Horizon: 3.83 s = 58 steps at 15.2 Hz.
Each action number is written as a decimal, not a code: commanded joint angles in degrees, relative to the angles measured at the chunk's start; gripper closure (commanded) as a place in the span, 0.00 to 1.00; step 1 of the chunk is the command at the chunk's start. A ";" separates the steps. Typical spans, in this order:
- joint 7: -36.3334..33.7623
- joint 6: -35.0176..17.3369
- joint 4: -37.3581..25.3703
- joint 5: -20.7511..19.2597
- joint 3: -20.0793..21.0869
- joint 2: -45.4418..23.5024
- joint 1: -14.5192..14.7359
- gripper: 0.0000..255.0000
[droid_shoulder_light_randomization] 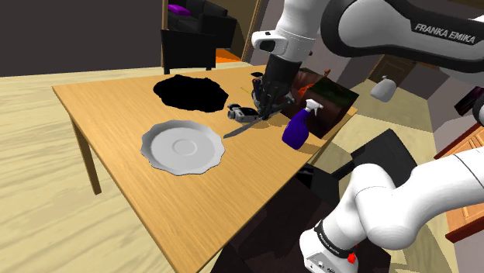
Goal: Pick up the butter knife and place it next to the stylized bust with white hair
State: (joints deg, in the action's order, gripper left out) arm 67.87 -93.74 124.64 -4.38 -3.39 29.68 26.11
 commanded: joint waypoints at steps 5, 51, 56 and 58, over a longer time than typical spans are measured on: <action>8.41 -0.91 -0.93 -3.23 -6.53 -1.16 -2.91 1.00; 30.04 -28.44 7.02 -5.42 -25.82 -18.70 -9.00 1.00; 30.49 -32.54 9.22 -4.76 -26.37 -20.75 -8.94 1.00; 30.73 -34.20 10.02 -4.41 -26.58 -21.68 -8.91 1.00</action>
State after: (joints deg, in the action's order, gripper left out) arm 98.48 -127.08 134.20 -8.92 -29.84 8.40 17.21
